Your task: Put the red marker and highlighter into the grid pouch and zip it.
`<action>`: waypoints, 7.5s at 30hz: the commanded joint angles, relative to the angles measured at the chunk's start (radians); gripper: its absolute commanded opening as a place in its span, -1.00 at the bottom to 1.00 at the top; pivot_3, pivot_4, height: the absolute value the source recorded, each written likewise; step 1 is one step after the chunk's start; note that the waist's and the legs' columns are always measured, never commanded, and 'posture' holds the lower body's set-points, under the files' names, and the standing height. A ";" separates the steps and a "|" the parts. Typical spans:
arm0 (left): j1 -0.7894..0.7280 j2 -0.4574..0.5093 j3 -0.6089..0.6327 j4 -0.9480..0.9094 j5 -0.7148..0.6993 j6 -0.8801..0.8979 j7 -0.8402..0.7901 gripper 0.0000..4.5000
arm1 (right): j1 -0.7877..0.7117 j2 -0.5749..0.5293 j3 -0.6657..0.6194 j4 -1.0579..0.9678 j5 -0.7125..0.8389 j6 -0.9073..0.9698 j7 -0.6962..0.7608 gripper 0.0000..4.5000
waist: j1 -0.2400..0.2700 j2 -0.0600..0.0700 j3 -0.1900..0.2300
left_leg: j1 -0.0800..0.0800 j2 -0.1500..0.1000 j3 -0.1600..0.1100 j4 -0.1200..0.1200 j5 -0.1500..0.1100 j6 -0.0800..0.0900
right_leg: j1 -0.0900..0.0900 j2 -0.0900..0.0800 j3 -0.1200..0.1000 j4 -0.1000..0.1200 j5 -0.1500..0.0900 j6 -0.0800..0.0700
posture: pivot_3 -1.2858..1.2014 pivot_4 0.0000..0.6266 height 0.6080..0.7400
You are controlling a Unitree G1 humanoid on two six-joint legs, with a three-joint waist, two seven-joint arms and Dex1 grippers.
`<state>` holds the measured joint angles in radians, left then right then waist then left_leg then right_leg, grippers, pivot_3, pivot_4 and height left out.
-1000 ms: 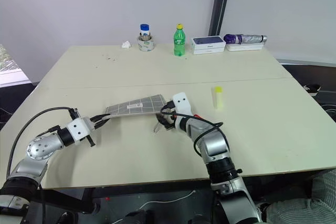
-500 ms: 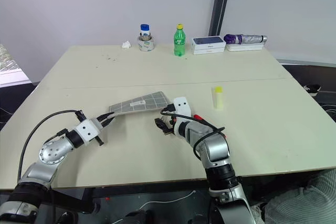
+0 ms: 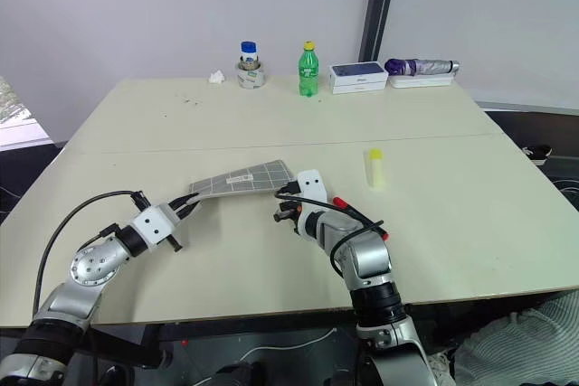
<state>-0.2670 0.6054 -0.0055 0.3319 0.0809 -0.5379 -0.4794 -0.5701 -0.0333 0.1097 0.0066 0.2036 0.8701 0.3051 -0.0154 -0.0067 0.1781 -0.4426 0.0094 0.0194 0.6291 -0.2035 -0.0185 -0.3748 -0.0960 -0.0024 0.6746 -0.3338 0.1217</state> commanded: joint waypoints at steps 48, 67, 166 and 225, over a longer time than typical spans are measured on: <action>-0.055 -0.071 -0.030 -0.009 0.048 0.018 0.041 -1.00 | 0.300 -0.254 -0.120 -0.338 0.076 -0.428 0.271 0.99 | 0.007 -0.001 0.000 | 0.000 0.000 -0.001 0.000 0.000 0.000 | 0.002 0.000 0.000 -0.002 0.000 0.000 | 0.03 -0.52 1.00; -0.091 -0.088 -0.051 0.030 0.061 -0.005 0.038 -1.00 | -0.123 -0.312 -0.315 0.292 -0.061 -0.189 -0.157 0.99 | 0.003 0.000 0.000 | 0.000 0.000 0.000 -0.001 0.000 0.000 | 0.002 0.000 0.000 -0.004 0.000 0.000 | 0.03 -0.52 1.00; -0.173 0.032 -0.082 -0.066 0.004 -0.010 -0.153 -1.00 | -0.122 -0.502 0.309 0.095 -0.429 -0.908 0.526 -0.61 | 0.004 -0.001 0.000 | 0.000 -0.001 0.000 0.002 0.000 0.001 | 0.002 0.001 0.000 -0.004 0.001 0.000 | 0.03 -0.52 1.00; -0.064 -0.004 0.019 -0.013 -0.079 0.034 -0.139 -1.00 | 0.481 -0.538 -0.270 -0.234 0.095 -0.232 0.299 0.62 | 0.005 -0.001 0.000 | 0.001 0.001 0.000 0.002 -0.001 0.001 | 0.005 0.001 0.000 -0.005 0.003 0.000 | 0.03 -0.52 1.00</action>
<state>-0.3211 0.6024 0.0134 0.3386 -0.0031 -0.4892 -0.6274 -0.0829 -0.5668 -0.1652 -0.2246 0.2892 0.6201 0.6066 -0.0109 -0.0081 0.1779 -0.4411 0.0105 0.0194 0.6305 -0.2041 -0.0174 -0.3698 -0.0950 -0.0023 0.6692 -0.3313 0.1219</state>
